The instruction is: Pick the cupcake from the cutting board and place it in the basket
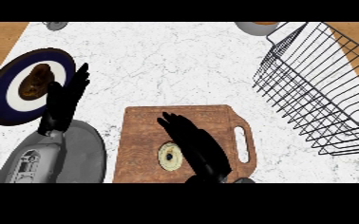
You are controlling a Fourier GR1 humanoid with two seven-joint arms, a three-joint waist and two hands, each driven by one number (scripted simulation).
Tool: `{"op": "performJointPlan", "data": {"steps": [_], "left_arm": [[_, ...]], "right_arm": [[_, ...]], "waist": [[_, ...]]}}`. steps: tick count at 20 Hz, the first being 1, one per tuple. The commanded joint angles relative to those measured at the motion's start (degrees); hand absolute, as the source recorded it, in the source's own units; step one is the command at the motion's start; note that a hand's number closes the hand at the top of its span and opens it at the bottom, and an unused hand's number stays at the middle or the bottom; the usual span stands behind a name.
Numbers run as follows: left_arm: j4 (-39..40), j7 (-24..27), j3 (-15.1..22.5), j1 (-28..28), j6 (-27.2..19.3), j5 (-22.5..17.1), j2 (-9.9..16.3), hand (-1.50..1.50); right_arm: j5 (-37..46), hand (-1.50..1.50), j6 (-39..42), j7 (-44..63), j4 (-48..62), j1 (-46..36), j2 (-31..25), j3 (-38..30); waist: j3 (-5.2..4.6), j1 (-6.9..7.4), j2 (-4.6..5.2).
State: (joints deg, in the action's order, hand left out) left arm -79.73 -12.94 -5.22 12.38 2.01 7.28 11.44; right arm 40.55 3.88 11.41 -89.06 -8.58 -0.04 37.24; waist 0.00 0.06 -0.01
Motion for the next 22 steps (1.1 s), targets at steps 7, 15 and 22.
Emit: {"op": "performJointPlan", "data": {"steps": [7,15,22], "left_arm": [[0.43,-1.42,-0.16,2.27,0.24,1.23,-0.59,0.0],[1.72,-0.54,0.32,2.18,-0.24,1.47,-2.08,0.0],[-0.89,-0.09,-1.37,-1.22,1.23,0.23,0.22,0.0]], "right_arm": [[-0.69,-1.5,-6.4,-1.53,7.86,-1.75,0.04,4.09],[6.15,1.5,-13.83,-3.9,12.74,-7.14,0.04,6.88],[20.55,1.5,-0.66,5.99,8.7,-1.67,-13.54,15.22]], "waist": [[0.0,-0.03,0.0],[0.0,0.04,0.02],[-0.19,-1.08,-0.7]]}}
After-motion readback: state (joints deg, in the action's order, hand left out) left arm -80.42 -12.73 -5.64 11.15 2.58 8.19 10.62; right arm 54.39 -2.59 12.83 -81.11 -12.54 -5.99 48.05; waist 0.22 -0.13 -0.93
